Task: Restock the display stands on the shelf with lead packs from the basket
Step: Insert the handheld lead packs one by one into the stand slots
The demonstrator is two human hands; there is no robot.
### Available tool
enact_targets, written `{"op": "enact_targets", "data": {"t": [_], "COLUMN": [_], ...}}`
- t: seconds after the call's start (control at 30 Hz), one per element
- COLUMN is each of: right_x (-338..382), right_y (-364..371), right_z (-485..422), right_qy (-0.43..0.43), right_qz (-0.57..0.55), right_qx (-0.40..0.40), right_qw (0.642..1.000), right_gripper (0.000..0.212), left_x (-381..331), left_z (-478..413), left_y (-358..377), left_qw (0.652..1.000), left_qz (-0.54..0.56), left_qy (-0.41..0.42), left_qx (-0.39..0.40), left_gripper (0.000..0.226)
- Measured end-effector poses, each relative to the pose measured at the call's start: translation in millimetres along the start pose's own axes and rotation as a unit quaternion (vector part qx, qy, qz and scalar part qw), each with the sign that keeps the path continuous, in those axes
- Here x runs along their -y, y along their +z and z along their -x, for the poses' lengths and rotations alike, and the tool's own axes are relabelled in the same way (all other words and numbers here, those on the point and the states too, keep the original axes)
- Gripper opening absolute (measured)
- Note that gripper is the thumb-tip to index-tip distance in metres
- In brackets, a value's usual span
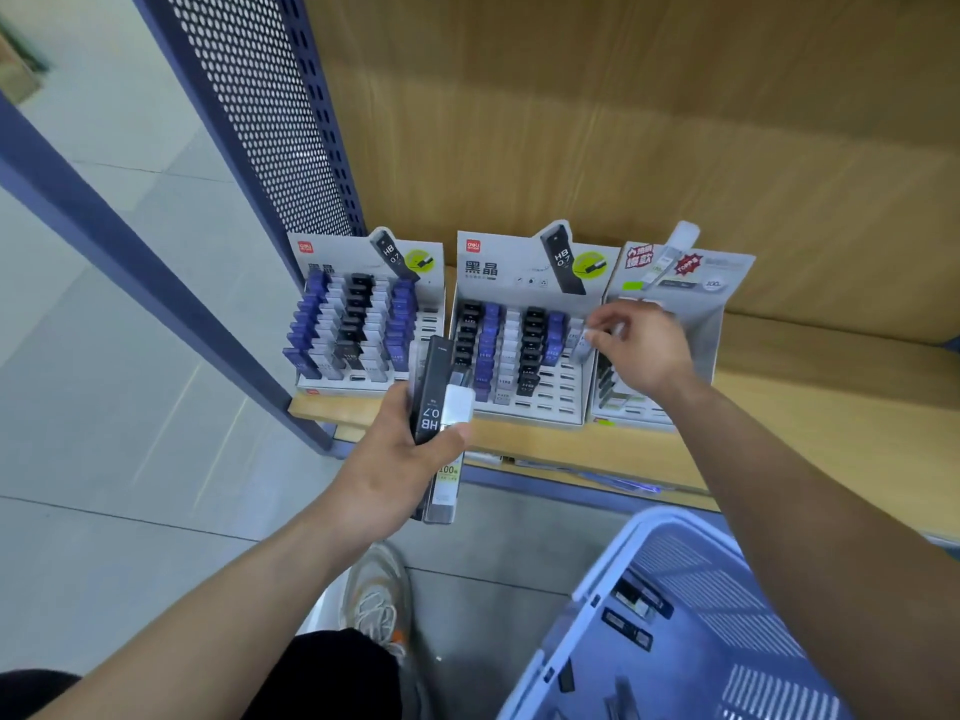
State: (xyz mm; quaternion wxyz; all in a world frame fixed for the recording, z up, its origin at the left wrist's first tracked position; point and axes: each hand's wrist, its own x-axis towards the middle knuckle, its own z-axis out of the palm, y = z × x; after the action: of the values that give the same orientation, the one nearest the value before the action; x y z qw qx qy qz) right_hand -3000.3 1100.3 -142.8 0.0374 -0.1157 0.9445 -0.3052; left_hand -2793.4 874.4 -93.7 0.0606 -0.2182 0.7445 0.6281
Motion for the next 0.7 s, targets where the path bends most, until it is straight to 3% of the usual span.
{"op": "enact_targets", "data": {"t": [0.5, 0.7], "right_x": [-9.3, -7.4], "right_y": [13.0, 8.8], "right_z": [-12.8, -11.9], "right_qy": [-0.056, -0.047], "right_qz": [0.048, 0.042], "right_qx": [-0.057, -0.019], "right_qw": [0.996, 0.998], "right_gripper": [0.008, 0.009], "left_x": [0.6, -3.1], "left_z": [-7.7, -7.8], "left_y": [12.9, 11.4], "left_qw": [0.999, 0.999], "left_qz": [0.033, 0.045], "left_qy": [-0.006, -0.014], "left_qx": [0.016, 0.004], "left_gripper": [0.024, 0.025]}}
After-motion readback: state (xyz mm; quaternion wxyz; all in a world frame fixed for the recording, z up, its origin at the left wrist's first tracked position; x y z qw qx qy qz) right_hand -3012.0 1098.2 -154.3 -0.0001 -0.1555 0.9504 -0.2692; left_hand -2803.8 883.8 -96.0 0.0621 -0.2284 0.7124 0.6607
